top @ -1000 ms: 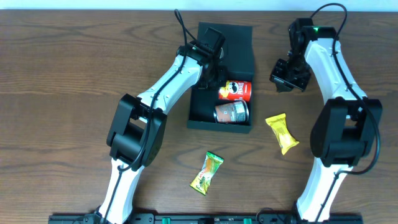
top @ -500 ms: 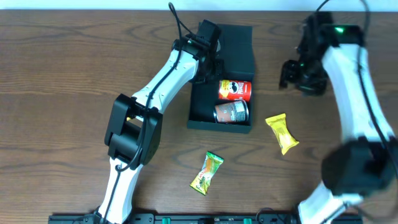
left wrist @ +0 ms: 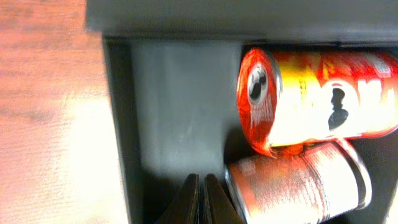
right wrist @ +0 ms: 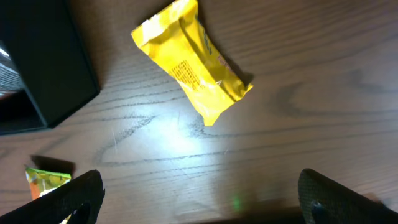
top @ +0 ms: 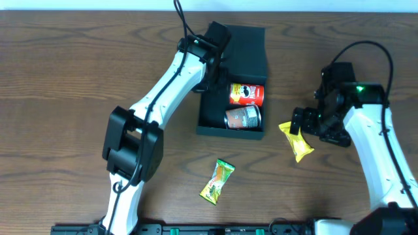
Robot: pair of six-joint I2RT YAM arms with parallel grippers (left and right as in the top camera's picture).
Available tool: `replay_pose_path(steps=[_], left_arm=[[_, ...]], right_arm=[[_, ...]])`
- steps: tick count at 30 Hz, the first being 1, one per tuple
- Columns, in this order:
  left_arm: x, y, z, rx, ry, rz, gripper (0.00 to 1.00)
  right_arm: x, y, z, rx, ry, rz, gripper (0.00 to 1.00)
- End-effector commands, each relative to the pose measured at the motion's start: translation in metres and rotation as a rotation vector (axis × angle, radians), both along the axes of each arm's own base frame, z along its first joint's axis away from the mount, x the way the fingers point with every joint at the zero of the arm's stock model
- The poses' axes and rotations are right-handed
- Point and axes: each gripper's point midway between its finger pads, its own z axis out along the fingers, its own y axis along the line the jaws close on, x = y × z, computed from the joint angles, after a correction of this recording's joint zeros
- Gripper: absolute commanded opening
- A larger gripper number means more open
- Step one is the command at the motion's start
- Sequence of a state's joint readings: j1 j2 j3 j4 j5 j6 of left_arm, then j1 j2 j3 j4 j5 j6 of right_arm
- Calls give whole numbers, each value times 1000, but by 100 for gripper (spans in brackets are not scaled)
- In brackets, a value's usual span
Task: Pack container
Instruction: 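Move the right gripper down toward the yellow snack packet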
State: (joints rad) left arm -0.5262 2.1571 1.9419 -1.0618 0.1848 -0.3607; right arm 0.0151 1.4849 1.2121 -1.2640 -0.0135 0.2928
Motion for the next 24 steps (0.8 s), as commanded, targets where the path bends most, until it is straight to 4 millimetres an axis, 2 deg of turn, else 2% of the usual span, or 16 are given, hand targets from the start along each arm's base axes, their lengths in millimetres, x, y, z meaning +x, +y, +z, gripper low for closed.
replay_pose_path(steps=[1, 5, 8, 14, 20, 24], left_arm=[[-12, -5, 11, 34, -7, -32, 6], [-33, -13, 9, 56, 44, -30, 6], [-40, -21, 5, 83, 31, -51, 6], [-47, -20, -3, 152, 15, -73, 6], [-56, -6, -20, 207, 56, -19, 6], [-61, -5, -26, 204, 81, -11, 6]], right_arm=[[0, 3, 2, 23, -25, -36, 99], [6, 3, 2, 24, -50, -36, 99], [10, 4, 3, 24, -67, -36, 99], [12, 4, 3, 24, -75, -35, 99], [11, 3, 3, 24, -69, -35, 99], [10, 4, 3, 24, -66, -35, 99]])
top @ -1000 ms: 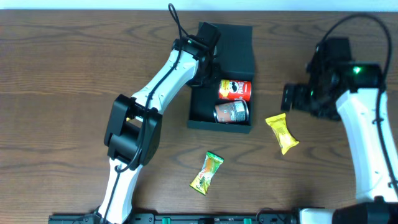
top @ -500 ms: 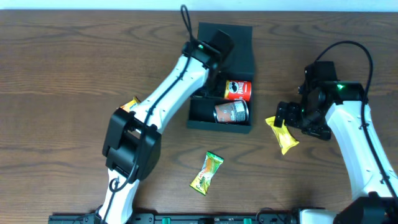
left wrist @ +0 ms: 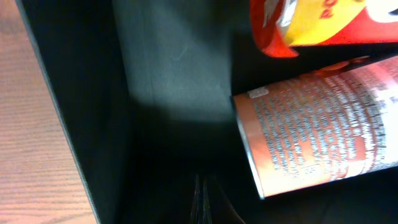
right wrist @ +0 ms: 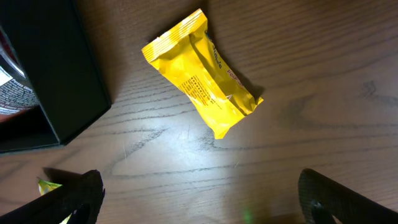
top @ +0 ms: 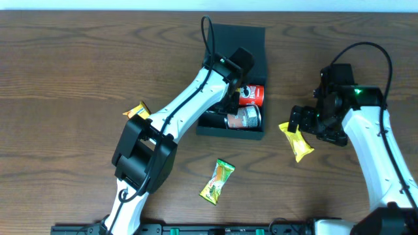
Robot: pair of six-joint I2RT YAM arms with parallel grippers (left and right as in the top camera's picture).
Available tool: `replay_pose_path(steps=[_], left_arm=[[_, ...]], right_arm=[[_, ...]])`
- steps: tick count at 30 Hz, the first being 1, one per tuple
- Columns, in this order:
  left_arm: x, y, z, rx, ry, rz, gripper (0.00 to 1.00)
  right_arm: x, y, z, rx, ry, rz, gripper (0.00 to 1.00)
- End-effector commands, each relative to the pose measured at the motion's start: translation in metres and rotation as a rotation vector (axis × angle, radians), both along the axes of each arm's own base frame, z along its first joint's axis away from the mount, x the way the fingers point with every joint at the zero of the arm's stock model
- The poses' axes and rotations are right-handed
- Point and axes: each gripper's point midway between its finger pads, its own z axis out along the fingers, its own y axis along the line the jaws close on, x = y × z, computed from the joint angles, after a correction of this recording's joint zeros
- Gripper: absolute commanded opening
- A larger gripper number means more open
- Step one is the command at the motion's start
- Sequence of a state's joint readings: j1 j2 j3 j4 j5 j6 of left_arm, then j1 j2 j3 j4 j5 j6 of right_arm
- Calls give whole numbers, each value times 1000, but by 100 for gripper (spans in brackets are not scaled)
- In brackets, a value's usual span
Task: Pack container
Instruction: 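Move the right gripper down toward the yellow snack packet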
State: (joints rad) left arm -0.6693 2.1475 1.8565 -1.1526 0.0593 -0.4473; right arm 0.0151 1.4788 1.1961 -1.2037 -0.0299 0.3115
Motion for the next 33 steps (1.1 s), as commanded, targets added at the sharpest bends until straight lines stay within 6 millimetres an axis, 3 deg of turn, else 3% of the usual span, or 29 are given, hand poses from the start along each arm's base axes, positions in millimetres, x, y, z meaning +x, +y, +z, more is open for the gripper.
replay_pose_path(steps=[1, 9, 26, 29, 33], left_arm=[[-3, 6, -4, 15, 9, 34, 6], [-9, -10, -19, -69, 43, 45, 6], [14, -44, -12, -230, -36, 29, 6], [16, -43, -12, -221, -43, 30, 6], [27, -22, -14, -122, -103, 52, 6]], right_arm=[[-1, 1, 4, 6, -17, -18, 99], [-2, 1, 4, 6, -13, -18, 99], [0, 1, 4, 6, -18, -18, 99], [0, 1, 4, 6, -18, -17, 99], [0, -3, 4, -18, -18, -8, 99]])
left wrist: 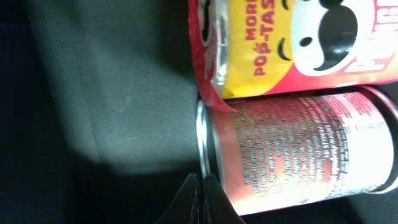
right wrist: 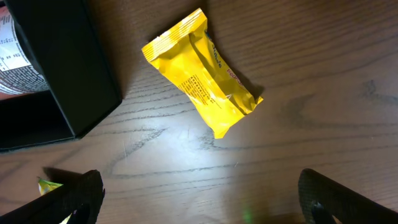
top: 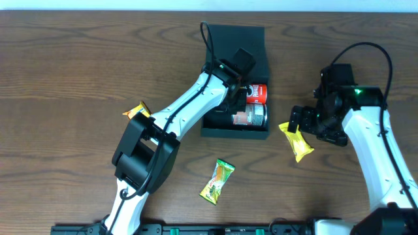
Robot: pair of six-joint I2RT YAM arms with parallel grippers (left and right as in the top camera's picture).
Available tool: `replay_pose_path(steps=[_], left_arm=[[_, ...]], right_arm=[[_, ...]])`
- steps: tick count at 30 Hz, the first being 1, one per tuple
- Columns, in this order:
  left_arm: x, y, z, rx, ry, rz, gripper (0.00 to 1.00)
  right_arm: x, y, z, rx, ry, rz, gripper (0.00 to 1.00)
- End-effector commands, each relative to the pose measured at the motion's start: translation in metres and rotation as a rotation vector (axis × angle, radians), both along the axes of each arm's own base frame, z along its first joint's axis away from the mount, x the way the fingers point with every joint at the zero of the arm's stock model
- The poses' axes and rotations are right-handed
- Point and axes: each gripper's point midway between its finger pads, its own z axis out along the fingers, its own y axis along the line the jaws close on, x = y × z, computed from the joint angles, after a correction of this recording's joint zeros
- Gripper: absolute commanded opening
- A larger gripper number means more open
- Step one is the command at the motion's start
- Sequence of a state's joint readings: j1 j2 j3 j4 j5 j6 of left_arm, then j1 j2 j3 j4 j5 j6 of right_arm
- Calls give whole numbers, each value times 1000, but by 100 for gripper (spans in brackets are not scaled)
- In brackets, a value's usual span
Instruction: Pack container
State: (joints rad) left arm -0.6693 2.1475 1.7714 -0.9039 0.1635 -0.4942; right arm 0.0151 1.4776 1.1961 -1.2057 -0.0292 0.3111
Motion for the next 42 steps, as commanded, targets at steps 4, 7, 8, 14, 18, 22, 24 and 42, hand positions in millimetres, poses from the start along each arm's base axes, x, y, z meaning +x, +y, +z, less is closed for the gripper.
replay_pose_path(steps=[4, 7, 8, 14, 18, 22, 24, 42], left_arm=[[18, 25, 10, 74, -65, 50, 6], [26, 28, 23, 55, -89, 68, 6], [28, 29, 28, 50, -95, 73, 6], [45, 33, 76, -14, -191, 104, 6], [54, 34, 125, -61, -308, 74, 54], [57, 41, 167, -68, -423, 43, 98], [56, 49, 185, -64, -470, 58, 95], [63, 114, 231, 77, -621, 159, 95]], right_arm=[[3, -6, 4, -33, -33, 13, 99], [8, -6, 0, -38, -52, 58, 99], [8, -6, -3, -39, -53, 71, 99], [4, 10, -29, 47, -33, 149, 99], [1, 8, -48, 37, -3, 156, 99], [10, 9, -60, 37, -6, 155, 99], [13, 8, -66, 29, 1, 156, 99], [9, 6, -109, 21, 133, 111, 88]])
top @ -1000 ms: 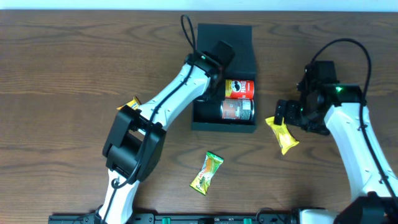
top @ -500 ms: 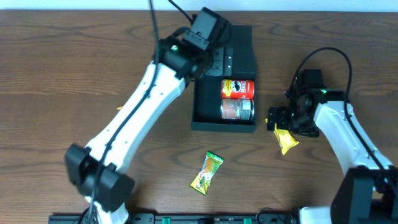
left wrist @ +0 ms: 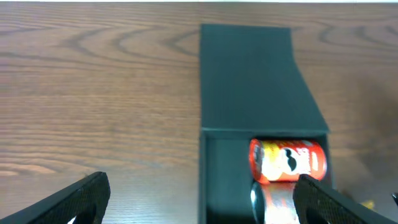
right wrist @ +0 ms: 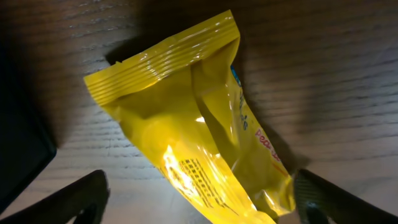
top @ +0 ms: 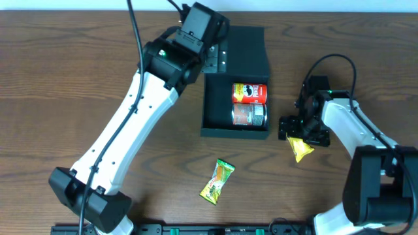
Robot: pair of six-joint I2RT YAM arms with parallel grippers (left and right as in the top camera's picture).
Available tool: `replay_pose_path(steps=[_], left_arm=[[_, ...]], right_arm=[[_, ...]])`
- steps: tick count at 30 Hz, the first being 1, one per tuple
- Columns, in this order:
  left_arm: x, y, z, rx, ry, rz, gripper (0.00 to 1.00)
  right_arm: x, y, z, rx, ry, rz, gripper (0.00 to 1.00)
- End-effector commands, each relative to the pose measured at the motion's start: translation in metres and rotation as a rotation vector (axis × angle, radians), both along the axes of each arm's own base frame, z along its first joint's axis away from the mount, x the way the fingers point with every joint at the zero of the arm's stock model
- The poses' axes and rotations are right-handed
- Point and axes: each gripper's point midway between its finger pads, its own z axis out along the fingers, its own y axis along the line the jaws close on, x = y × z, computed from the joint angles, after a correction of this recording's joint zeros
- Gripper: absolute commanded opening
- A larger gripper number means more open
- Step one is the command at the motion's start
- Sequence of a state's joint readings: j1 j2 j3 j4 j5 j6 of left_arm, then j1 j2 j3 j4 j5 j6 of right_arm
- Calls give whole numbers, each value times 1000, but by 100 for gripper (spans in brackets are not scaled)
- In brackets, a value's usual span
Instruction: Pack container
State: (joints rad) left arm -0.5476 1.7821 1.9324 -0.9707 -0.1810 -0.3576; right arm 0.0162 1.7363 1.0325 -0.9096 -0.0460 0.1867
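Observation:
The black container [top: 215,98] lies open with its lid [top: 245,46] folded back. A red Pringles can [top: 249,93] and a silver-and-red can [top: 249,115] lie side by side in its right half. My left gripper [top: 214,57] hangs high over the container's left wall, open and holding nothing [left wrist: 200,199]. A yellow packet [top: 299,149] lies on the table to the right of the container. My right gripper [top: 300,135] is down over it, open, one finger on either side of the yellow packet [right wrist: 199,124]. A green-and-orange packet [top: 217,181] lies in front of the container.
The wooden table [top: 59,78] stretches to the left. My left arm [top: 130,124] crosses it from the front edge up to the container. The container's right wall [right wrist: 15,130] stands close to the yellow packet.
My left gripper was shut and low inside the container beside the cans; now it is high above and open. My right gripper has come down close over the yellow packet.
My left gripper was shut inside the container's left half, then deeper by the silver can, then against both cans. The cans now lie slightly further right. Meanwhile my right gripper stayed open above the yellow packet and is now low around it.

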Motion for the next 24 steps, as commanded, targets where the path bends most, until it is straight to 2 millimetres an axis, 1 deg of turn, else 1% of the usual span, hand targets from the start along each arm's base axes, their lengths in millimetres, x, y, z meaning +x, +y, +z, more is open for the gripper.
replay_pose_path(steps=[1, 3, 6, 8, 10, 13, 19, 24], left_arm=[[5, 17, 14, 20, -39, 30, 95], [7, 21, 14, 21, -40, 39, 95], [8, 25, 14, 22, -38, 49, 95], [9, 27, 14, 23, -37, 54, 95], [9, 28, 14, 24, -37, 56, 96], [10, 29, 14, 26, -39, 58, 95], [10, 29, 14, 28, -40, 60, 96], [10, 29, 14, 28, -40, 60, 96]], right_arm=[[-2, 3, -5, 8, 14, -19, 84], [-2, 3, -4, 9, 15, -23, 77], [-2, 3, -4, 9, 15, -27, 74], [-2, 3, -4, 9, 15, -34, 69], [-2, 3, -5, 9, 15, -41, 61], [-2, 3, -5, 9, 16, -41, 51], [-2, 4, -4, 12, 16, -50, 37], [-2, 4, -4, 11, 17, -67, 29]])
